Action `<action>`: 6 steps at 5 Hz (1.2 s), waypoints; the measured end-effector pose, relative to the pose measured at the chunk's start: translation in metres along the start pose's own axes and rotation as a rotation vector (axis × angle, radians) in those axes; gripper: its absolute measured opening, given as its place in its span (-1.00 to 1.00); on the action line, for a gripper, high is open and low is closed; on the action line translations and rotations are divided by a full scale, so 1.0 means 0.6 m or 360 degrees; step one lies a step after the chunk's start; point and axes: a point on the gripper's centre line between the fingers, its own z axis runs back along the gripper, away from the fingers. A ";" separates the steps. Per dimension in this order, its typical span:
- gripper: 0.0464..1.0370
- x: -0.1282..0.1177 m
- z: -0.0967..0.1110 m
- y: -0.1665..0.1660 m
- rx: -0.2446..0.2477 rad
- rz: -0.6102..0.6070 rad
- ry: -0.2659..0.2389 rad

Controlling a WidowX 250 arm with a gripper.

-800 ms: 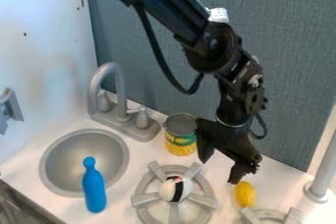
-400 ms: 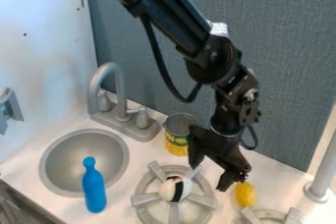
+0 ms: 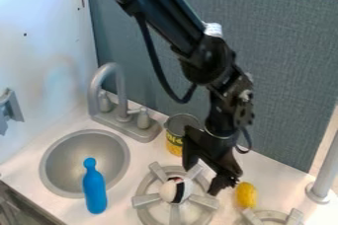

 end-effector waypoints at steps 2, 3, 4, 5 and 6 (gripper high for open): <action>0.93 -0.029 -0.045 0.044 -0.0065 0.0030 0.0183; 0.93 -0.031 -0.059 0.048 -0.0074 0.0030 0.0213; 0.93 -0.024 -0.079 0.043 -0.0094 -0.0005 0.0248; 0.81 -0.026 -0.100 0.036 -0.0130 0.0001 0.0291; 0.33 -0.023 -0.104 0.042 -0.0149 0.0020 0.0248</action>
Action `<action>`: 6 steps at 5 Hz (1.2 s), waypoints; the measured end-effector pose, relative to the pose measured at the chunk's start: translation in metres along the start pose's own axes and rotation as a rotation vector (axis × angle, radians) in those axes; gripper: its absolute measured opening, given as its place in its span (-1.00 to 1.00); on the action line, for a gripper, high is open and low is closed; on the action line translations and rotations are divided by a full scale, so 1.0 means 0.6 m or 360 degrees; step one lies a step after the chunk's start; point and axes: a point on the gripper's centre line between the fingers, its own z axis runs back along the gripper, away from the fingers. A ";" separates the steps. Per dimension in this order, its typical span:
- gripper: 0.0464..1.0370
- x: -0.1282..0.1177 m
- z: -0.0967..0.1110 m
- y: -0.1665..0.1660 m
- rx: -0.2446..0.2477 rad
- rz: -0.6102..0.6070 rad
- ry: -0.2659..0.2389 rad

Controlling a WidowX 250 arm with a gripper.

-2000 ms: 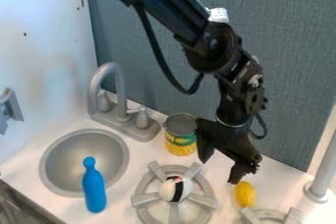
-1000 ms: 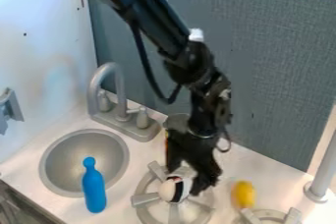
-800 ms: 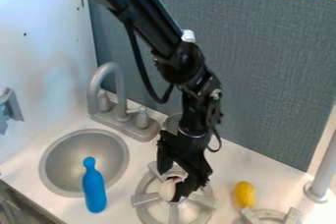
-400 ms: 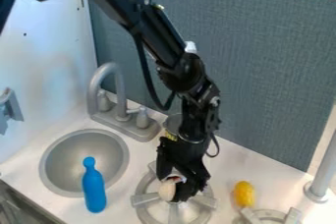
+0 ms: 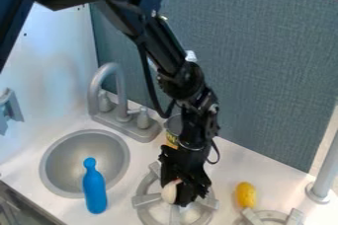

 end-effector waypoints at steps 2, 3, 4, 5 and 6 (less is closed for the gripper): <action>0.20 -0.011 0.119 -0.011 -0.0001 0.0169 -0.0350; 0.20 0.007 0.144 -0.079 0.0003 0.0184 -0.0433; 0.20 0.039 0.127 -0.151 0.0032 0.0024 -0.0415; 0.20 0.046 0.103 -0.190 0.0010 -0.0047 -0.0455; 0.20 0.045 0.089 -0.220 -0.0041 -0.0096 -0.0459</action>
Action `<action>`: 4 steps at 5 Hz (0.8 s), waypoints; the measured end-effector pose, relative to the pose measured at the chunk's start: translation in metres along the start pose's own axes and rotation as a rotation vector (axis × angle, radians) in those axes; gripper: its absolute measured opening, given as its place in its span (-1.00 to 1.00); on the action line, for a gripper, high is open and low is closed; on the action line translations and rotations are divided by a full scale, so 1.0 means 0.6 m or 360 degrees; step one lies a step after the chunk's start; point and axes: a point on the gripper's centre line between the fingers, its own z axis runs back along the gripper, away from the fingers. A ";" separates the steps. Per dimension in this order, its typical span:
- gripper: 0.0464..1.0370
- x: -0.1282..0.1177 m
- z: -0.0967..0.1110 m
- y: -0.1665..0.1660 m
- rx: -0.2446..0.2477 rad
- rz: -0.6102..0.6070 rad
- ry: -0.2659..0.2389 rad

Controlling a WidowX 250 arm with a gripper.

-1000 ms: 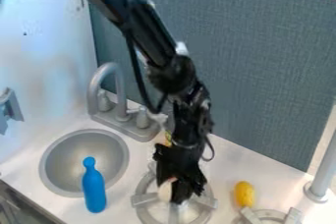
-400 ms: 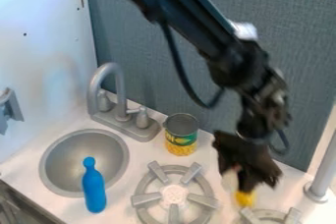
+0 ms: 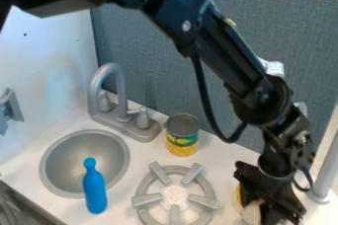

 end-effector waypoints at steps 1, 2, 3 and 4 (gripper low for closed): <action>0.20 -0.007 -0.011 -0.016 -0.0012 -0.0083 -0.0007; 0.20 -0.028 -0.019 -0.028 -0.0033 -0.0164 0.0029; 0.20 -0.043 -0.035 -0.036 -0.0027 -0.0212 0.0081; 0.20 -0.050 -0.050 -0.047 -0.0045 -0.0276 0.0103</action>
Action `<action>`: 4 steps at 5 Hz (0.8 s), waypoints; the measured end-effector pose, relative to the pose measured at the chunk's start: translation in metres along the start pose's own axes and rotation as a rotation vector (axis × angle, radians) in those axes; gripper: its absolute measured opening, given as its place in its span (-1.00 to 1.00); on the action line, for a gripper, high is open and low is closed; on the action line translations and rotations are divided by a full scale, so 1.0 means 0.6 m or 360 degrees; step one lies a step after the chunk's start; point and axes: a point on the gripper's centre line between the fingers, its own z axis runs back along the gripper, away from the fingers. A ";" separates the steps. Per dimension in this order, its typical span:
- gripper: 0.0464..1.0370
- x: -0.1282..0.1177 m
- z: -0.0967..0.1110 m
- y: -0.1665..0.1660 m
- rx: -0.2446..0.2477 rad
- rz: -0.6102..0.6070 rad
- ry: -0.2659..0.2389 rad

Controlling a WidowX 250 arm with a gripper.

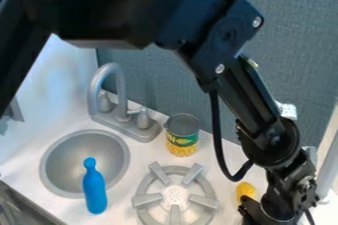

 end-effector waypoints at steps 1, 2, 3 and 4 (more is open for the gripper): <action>0.20 0.010 -0.005 -0.002 -0.0003 -0.0020 -0.0017; 0.20 0.028 -0.007 -0.012 0.0023 -0.0061 -0.0057; 0.20 0.045 -0.005 -0.016 0.0022 -0.0062 -0.0084; 0.20 0.055 -0.009 -0.018 0.0020 -0.0055 -0.0074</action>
